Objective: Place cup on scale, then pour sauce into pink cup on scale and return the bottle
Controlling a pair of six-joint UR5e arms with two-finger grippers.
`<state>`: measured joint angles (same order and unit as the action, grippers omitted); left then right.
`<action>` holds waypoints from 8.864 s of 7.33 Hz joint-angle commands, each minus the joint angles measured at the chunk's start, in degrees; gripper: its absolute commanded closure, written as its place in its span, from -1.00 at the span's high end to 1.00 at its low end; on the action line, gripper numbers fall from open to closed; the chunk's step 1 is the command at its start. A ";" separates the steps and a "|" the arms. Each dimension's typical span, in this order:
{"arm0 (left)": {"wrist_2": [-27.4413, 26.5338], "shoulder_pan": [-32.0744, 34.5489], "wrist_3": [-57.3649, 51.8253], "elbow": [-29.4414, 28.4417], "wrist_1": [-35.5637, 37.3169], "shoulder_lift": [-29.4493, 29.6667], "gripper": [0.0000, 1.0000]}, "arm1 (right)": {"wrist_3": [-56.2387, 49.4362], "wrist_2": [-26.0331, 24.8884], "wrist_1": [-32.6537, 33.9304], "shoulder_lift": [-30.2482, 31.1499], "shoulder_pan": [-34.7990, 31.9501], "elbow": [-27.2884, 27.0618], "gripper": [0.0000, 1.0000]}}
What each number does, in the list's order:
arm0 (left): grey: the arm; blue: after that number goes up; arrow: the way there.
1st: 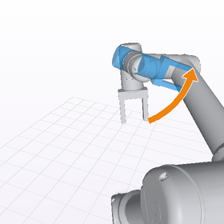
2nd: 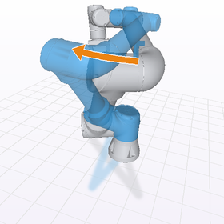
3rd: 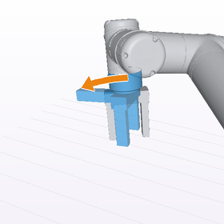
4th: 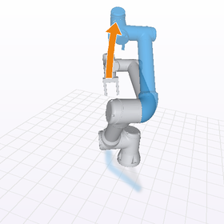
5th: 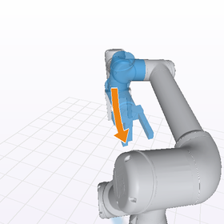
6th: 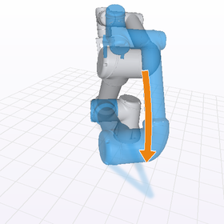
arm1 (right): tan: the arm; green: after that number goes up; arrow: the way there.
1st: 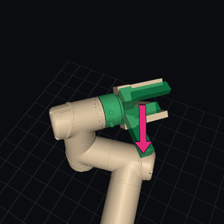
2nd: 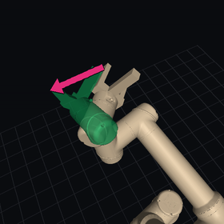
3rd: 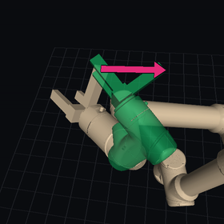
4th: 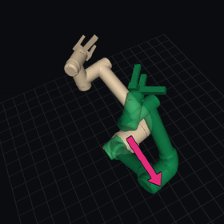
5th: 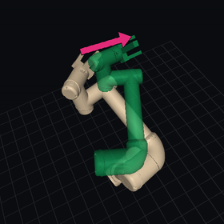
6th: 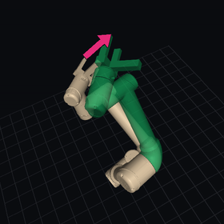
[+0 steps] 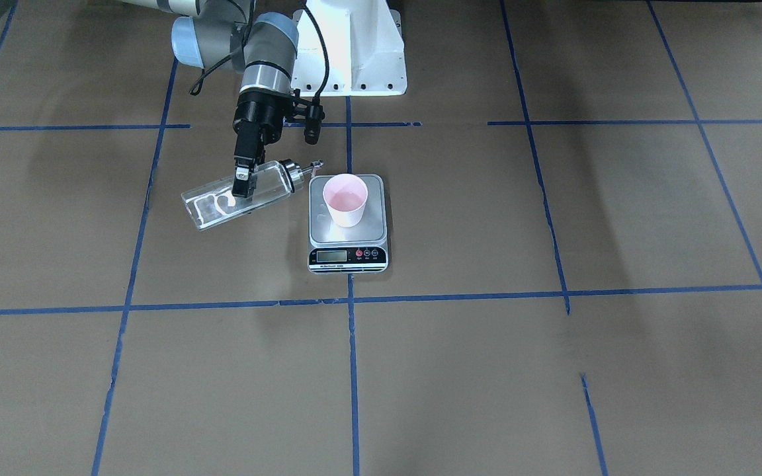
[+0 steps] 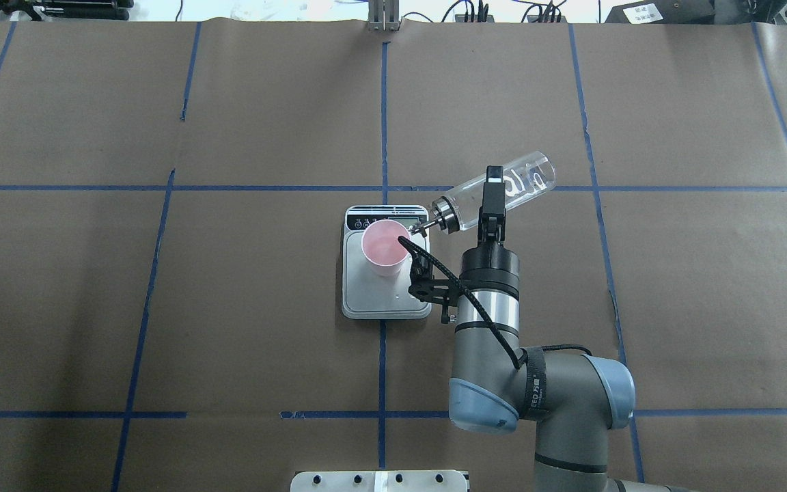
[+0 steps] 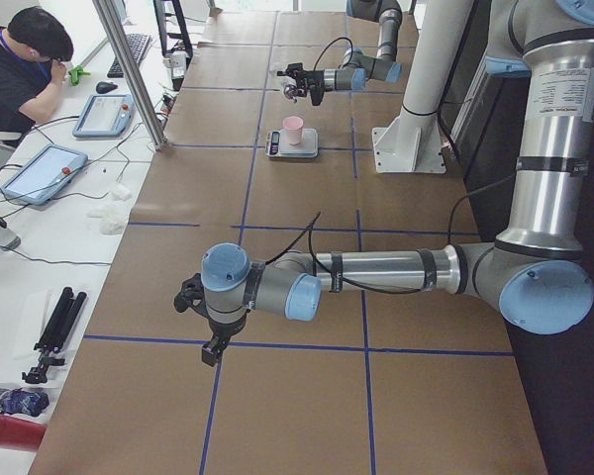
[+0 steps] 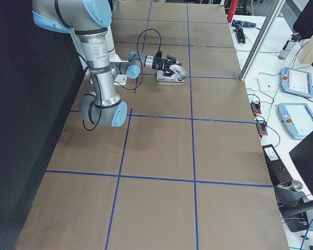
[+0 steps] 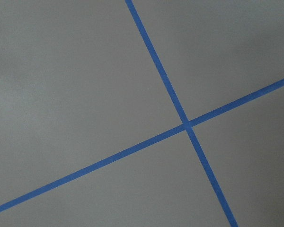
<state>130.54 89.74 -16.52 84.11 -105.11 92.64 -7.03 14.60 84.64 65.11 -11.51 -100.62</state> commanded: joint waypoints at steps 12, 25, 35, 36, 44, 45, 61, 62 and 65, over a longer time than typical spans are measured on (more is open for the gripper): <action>0.06 0.09 -0.10 0.17 -0.01 0.00 1.00 | -3.25 -1.85 -0.70 -2.00 -0.09 2.01 -1.00; -0.03 0.00 0.08 0.53 -0.01 0.09 1.00 | 14.20 7.36 -11.48 -2.09 -0.26 1.48 -1.00; -0.20 0.26 0.17 5.00 0.52 -0.79 1.00 | 59.34 26.07 -11.69 9.74 -9.22 -9.05 -1.00; -0.20 0.18 0.17 5.44 0.52 -0.88 1.00 | 68.38 29.05 -11.78 10.99 -9.49 -10.28 -1.00; -0.20 0.18 0.34 6.50 0.34 -0.97 1.00 | 86.46 39.81 -11.78 20.23 -13.54 -9.16 -1.00; -0.12 0.18 0.34 6.50 0.34 -0.97 1.00 | 90.40 38.68 -11.95 19.62 -13.36 -7.50 -1.00; -0.20 0.18 0.34 6.59 0.34 -0.79 1.00 | 92.73 42.09 -11.95 20.58 -12.04 -7.74 -1.00; -0.20 0.18 0.34 6.59 0.34 -0.79 1.00 | 92.73 42.09 -11.95 20.67 -12.04 -8.01 -1.00; -0.20 0.18 0.34 6.59 0.34 -0.88 1.00 | 92.64 42.09 -11.95 21.37 -12.04 -8.10 -0.82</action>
<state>130.30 89.91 -16.17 90.70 -104.77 91.83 85.62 56.69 72.68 86.28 -23.55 -108.69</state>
